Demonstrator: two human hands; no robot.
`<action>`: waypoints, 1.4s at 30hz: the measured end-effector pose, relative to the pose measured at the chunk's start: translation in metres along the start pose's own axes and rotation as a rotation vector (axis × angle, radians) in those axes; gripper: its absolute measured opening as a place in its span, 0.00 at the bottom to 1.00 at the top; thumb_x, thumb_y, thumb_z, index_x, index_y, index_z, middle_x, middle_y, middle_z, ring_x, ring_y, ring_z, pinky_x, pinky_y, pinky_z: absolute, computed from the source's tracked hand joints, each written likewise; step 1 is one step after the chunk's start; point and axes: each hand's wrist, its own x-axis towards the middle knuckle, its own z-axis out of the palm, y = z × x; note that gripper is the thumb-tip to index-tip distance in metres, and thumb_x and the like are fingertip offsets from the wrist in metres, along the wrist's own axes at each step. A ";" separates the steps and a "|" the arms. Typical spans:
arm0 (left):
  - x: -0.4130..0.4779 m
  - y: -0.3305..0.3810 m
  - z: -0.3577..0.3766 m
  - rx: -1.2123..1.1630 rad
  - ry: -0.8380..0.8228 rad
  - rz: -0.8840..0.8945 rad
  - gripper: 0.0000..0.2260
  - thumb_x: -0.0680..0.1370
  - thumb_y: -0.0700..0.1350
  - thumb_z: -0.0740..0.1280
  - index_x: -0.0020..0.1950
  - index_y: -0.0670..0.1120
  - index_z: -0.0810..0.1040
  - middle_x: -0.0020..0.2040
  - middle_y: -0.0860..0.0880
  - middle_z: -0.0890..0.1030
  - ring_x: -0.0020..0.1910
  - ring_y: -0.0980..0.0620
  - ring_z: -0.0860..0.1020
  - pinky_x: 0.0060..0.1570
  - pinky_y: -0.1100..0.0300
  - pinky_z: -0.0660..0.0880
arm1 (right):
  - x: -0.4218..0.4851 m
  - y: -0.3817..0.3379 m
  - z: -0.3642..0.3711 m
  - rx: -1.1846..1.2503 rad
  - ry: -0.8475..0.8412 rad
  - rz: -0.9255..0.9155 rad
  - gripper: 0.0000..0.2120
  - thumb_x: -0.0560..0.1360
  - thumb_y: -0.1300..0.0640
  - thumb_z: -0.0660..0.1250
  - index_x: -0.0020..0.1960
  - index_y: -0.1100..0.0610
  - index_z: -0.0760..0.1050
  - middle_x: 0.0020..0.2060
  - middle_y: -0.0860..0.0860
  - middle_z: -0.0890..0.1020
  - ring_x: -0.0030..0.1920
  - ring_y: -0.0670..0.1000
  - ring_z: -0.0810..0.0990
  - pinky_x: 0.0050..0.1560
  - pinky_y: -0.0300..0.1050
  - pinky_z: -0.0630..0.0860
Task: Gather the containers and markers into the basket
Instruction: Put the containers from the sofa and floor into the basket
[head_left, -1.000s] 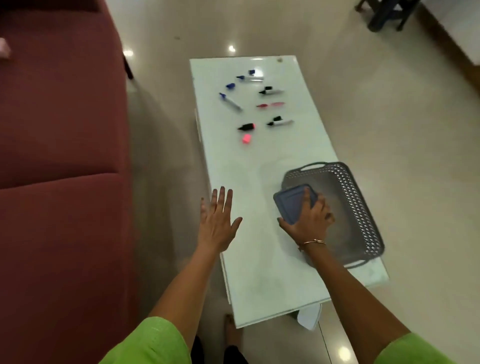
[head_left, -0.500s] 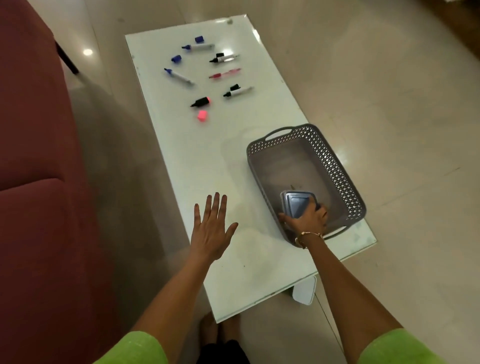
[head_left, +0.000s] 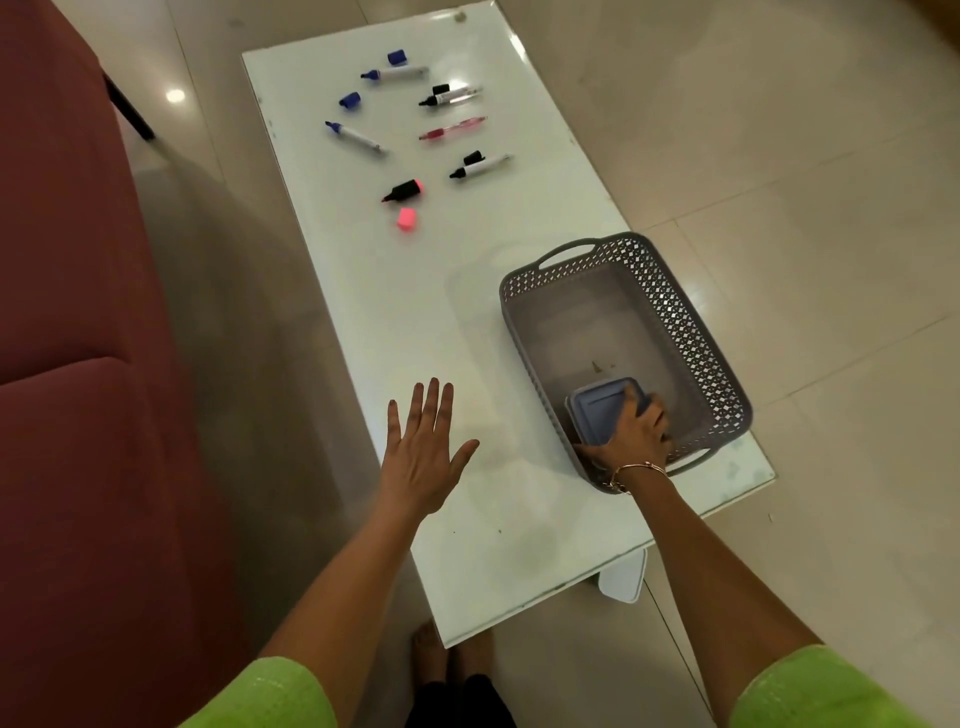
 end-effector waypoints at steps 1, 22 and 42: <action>0.001 0.000 -0.001 0.001 0.000 0.004 0.38 0.69 0.69 0.25 0.73 0.49 0.34 0.78 0.47 0.43 0.77 0.48 0.41 0.72 0.46 0.36 | 0.000 0.000 0.000 0.012 -0.012 0.001 0.58 0.58 0.39 0.76 0.75 0.54 0.44 0.72 0.63 0.51 0.71 0.65 0.54 0.66 0.66 0.62; 0.029 -0.113 -0.135 -0.048 0.135 -0.268 0.35 0.74 0.64 0.40 0.76 0.46 0.40 0.78 0.45 0.46 0.78 0.46 0.45 0.74 0.42 0.40 | -0.024 -0.227 -0.064 -0.104 0.116 -0.668 0.40 0.69 0.35 0.47 0.73 0.59 0.56 0.74 0.62 0.57 0.74 0.63 0.53 0.72 0.62 0.53; 0.050 -0.584 -0.301 -0.006 0.292 -0.723 0.32 0.79 0.60 0.49 0.76 0.47 0.40 0.79 0.46 0.44 0.77 0.48 0.41 0.75 0.42 0.39 | -0.093 -0.828 -0.003 -0.283 0.076 -1.306 0.40 0.71 0.32 0.45 0.76 0.54 0.46 0.76 0.59 0.48 0.76 0.59 0.44 0.74 0.60 0.45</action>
